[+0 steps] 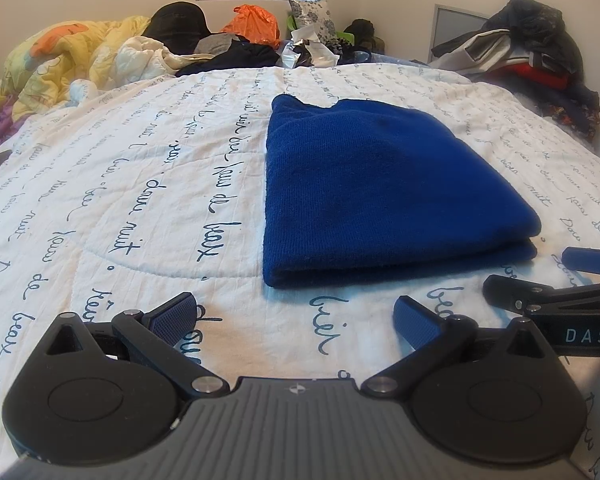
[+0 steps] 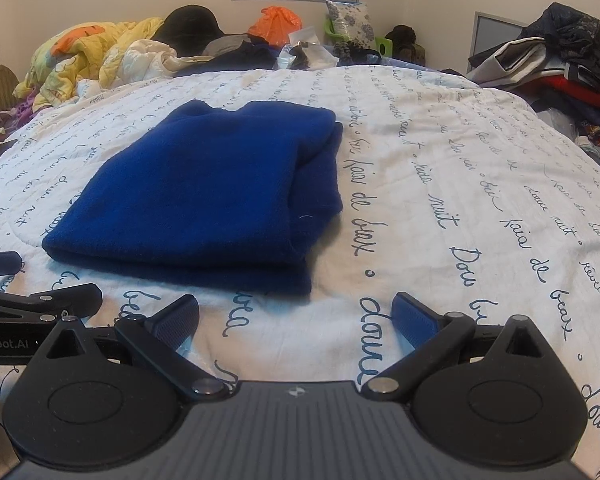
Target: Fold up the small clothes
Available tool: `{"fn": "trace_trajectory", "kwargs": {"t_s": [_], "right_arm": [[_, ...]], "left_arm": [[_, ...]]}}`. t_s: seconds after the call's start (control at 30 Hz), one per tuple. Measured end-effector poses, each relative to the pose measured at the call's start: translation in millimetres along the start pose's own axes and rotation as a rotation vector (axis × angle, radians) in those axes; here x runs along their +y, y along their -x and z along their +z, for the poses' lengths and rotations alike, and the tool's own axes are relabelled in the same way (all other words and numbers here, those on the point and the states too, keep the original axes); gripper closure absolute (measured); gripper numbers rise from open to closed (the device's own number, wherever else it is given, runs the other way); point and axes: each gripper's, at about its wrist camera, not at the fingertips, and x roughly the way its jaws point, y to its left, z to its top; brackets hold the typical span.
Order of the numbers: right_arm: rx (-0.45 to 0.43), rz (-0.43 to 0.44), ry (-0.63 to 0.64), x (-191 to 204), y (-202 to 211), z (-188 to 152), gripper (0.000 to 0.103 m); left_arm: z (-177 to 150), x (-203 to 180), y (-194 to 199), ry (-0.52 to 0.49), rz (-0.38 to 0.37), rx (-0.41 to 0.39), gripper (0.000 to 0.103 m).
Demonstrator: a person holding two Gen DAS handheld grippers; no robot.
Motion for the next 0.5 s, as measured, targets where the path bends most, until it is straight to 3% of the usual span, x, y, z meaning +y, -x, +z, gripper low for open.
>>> {"fn": "trace_trajectory", "kwargs": {"t_s": [0.5], "right_arm": [[0.000,0.000,0.000,0.4,-0.1,0.0,0.000]], "left_arm": [[-0.3,0.5,0.4,0.000,0.001,-0.001,0.000]]}}
